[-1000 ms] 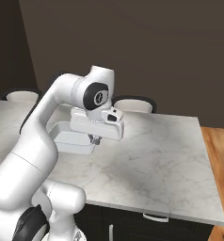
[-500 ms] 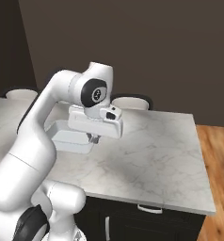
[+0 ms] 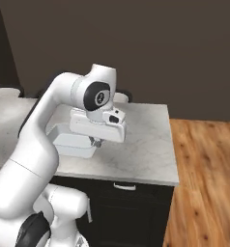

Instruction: Pick the cup and tupperware and place them in the sink. Then turn on the water.

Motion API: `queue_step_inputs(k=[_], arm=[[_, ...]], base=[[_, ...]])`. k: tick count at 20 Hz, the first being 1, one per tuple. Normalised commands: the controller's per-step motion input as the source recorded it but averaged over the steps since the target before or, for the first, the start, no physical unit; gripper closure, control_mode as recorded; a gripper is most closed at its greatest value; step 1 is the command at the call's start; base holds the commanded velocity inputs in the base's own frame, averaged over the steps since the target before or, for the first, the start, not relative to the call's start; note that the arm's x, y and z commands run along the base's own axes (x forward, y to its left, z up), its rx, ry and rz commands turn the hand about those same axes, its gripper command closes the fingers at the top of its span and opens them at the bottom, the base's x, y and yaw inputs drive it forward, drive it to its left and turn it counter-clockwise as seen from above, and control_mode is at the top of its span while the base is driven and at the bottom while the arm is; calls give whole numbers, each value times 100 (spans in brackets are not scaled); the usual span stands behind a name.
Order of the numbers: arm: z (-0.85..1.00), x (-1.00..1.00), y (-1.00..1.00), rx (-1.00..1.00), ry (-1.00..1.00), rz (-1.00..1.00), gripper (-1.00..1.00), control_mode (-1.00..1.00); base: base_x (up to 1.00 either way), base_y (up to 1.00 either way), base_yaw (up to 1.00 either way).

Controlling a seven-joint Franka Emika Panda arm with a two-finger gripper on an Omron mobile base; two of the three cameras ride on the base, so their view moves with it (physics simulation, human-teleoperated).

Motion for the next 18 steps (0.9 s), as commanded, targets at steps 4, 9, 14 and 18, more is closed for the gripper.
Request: queue_step_inputs(k=[4,9,14,18], arm=[[0,0,0,0,0,0,100,100],[0,0,0,0,0,0,100,100],[0,0,0,0,0,0,100,100],[0,0,0,0,0,0,100,100]], base=[[-6,-2,-45],[0,-1,-53],[0,-7,-56],[0,-36,-53]])
